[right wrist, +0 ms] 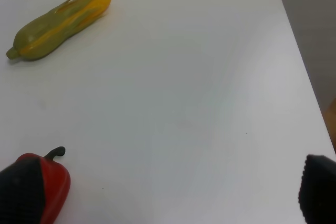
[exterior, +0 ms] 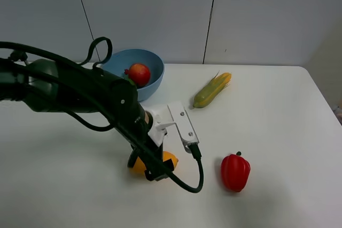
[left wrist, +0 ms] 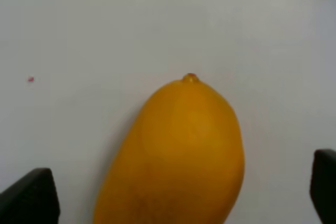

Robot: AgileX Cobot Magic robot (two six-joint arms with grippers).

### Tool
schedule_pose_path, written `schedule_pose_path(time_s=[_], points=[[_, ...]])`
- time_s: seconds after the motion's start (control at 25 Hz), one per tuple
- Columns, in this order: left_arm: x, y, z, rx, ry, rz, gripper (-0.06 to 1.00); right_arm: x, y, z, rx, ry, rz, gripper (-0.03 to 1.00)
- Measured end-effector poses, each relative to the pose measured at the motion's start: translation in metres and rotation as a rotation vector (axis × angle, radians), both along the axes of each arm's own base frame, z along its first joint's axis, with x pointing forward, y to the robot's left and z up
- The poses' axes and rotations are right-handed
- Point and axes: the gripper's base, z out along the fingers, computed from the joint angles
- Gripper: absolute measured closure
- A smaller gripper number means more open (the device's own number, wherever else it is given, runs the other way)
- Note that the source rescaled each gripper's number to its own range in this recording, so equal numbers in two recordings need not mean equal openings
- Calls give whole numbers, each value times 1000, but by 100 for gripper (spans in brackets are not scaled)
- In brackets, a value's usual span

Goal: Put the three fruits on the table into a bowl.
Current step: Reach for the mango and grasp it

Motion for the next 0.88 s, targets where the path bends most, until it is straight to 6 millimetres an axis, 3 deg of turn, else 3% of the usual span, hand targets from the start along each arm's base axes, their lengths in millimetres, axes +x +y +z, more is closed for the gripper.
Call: schedule_pose_path(time_s=[0.4, 0.76, 0.88], points=[[4, -3, -33, 57, 20, -32, 4, 0, 0, 0, 0, 0, 0, 8], [11, 2, -38, 63, 18, -11, 5, 0, 0, 0, 0, 0, 0, 8], [11, 3, -38, 62, 26, 8, 18, 0, 0, 0, 0, 0, 0, 8]])
